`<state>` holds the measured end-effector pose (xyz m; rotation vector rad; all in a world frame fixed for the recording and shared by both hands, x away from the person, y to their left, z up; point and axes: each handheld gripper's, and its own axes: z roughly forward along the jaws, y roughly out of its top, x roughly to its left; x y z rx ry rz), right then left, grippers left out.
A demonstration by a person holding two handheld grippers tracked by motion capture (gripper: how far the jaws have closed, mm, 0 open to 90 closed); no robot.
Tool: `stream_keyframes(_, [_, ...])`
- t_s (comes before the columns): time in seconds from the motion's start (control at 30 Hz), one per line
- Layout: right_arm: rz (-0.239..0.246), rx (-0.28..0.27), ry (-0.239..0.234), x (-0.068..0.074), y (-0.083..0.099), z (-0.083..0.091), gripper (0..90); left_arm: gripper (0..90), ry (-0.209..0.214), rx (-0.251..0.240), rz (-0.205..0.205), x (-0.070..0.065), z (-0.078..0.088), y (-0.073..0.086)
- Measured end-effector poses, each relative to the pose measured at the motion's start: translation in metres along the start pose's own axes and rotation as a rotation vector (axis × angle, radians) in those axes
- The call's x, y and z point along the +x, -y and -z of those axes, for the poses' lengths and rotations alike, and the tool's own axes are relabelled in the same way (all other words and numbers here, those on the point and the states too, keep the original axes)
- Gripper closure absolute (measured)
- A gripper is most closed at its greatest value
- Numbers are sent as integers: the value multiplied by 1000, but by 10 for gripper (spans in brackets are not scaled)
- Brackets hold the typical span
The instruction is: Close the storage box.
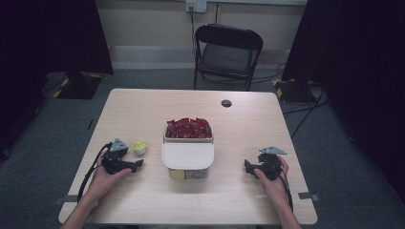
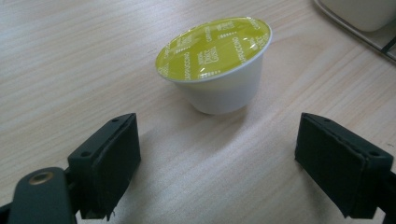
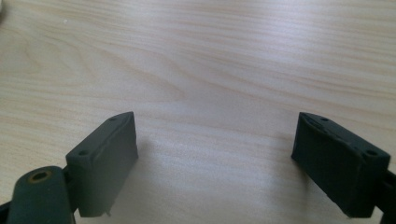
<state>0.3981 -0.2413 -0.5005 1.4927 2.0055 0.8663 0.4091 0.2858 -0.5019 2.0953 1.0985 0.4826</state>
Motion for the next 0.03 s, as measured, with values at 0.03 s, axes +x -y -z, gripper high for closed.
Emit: stream_keyframes(0.03, [-4,0,5,0,0,0,134,136,0,0,-1,0,0,0])
